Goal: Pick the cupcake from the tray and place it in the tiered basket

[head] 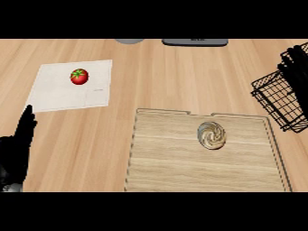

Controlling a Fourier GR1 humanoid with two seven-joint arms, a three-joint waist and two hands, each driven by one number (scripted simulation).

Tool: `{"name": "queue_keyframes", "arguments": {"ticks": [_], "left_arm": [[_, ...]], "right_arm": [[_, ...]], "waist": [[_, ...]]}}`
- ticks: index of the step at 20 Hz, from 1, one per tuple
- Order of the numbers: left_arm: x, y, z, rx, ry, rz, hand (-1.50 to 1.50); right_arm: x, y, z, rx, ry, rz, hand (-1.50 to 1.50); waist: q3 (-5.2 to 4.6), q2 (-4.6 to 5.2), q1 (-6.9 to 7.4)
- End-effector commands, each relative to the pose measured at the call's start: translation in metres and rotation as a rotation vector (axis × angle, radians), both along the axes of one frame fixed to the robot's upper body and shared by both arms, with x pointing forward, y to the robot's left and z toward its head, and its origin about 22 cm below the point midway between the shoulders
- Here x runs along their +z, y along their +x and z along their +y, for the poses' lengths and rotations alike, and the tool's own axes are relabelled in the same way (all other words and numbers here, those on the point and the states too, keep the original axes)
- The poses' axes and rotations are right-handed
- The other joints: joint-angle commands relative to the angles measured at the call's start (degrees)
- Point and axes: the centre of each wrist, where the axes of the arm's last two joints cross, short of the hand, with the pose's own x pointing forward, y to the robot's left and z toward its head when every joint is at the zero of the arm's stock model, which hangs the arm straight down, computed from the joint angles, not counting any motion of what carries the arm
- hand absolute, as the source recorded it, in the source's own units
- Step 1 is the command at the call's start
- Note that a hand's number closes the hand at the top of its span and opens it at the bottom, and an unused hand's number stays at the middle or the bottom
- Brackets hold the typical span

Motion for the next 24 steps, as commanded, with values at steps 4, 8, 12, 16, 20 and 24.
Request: {"name": "queue_keyframes", "arguments": {"ticks": [4, 8, 12, 16, 20, 24], "left_arm": [[0.025, 0.025, -0.044, -0.159, -0.059, -0.217, 0.0], [0.035, 0.035, -0.083, -0.288, -0.132, -0.29, 0.0], [0.025, 0.04, -0.085, -0.292, -0.133, -0.275, 0.0], [0.028, 0.042, -0.09, -0.295, -0.146, -0.265, 0.0], [0.016, 0.04, -0.087, -0.277, -0.145, -0.264, 0.0], [0.02, 0.043, -0.092, -0.277, -0.134, -0.263, 0.0]], "right_arm": [[0.041, 0.014, 0.01, 0.171, 0.226, -0.253, 1.5], [0.01, 0.01, -0.023, -0.02, 0.007, -0.155, 1.5], [-0.032, 0.01, 0.014, 0.411, 0.621, -0.072, -1.5], [-0.021, -0.012, -0.047, 0.543, 0.506, -0.181, -1.5], [0.021, -0.033, -0.077, 0.62, 0.209, -0.168, -1.5], [0.101, -0.037, -0.073, 0.677, -0.271, -0.137, -1.5]], "waist": [[1.06, 2.71, -0.65], [0.94, 3.5, -1.19], [1.25, 3.21, -1.38], [1.1, 2.78, -1.06], [1.03, 2.64, -1.41], [0.89, 2.22, -2.41]]}}
